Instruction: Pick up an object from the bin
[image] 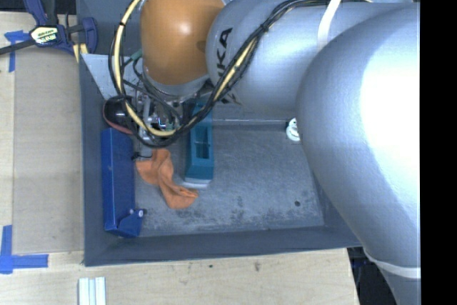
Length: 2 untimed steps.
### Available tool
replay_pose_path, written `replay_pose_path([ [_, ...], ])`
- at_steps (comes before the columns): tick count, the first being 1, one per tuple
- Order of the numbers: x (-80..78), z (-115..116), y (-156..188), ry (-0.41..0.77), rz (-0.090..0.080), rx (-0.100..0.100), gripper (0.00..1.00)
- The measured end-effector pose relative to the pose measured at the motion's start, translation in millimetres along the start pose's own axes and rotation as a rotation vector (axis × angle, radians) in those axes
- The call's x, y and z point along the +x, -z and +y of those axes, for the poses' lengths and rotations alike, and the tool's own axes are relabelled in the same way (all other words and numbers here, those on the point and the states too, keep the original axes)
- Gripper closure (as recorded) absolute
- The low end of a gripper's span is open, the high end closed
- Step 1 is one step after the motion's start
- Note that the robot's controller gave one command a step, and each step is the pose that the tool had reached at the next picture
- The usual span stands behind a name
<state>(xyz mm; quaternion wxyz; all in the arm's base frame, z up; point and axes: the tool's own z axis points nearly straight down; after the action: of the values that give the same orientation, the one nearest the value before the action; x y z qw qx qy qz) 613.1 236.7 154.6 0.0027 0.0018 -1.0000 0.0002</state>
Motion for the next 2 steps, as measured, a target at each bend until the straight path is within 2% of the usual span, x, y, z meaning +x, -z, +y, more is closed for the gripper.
replay_pose_path([
  [1, -1.6, -1, 5, -0.003, -0.007, -0.001, 0.00],
  [2, 8.4, -64, -11, -0.024, -0.008, -0.002, 0.00],
])
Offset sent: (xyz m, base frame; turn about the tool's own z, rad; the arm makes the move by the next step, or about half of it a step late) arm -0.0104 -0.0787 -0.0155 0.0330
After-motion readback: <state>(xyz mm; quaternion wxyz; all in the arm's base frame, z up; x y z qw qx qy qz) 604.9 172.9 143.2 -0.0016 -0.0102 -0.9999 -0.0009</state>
